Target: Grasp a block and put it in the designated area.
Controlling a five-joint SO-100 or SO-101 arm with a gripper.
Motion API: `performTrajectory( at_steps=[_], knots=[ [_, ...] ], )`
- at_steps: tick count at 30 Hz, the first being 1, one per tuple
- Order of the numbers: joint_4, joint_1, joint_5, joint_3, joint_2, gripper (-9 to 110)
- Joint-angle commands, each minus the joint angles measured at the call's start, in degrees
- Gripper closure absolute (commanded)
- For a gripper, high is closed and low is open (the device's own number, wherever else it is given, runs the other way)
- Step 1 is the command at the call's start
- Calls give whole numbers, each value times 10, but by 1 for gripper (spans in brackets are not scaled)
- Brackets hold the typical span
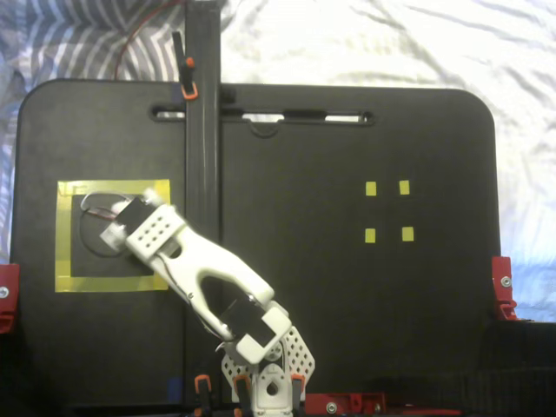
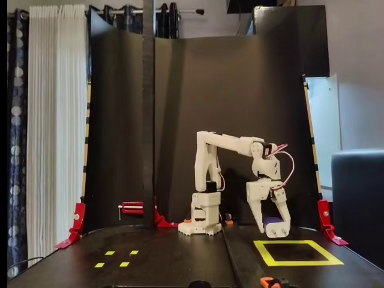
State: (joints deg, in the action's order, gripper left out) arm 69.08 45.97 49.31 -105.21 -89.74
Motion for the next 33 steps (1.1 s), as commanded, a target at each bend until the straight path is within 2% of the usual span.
performTrajectory(
  at_steps=[1, 18, 31, 33],
  knots=[
    [-10, 6, -4, 3, 3, 87],
    [-85, 24, -18, 3, 99, 87],
    [-94, 26, -17, 4, 126, 87],
    [-93, 25, -17, 4, 126, 83]
  ],
)
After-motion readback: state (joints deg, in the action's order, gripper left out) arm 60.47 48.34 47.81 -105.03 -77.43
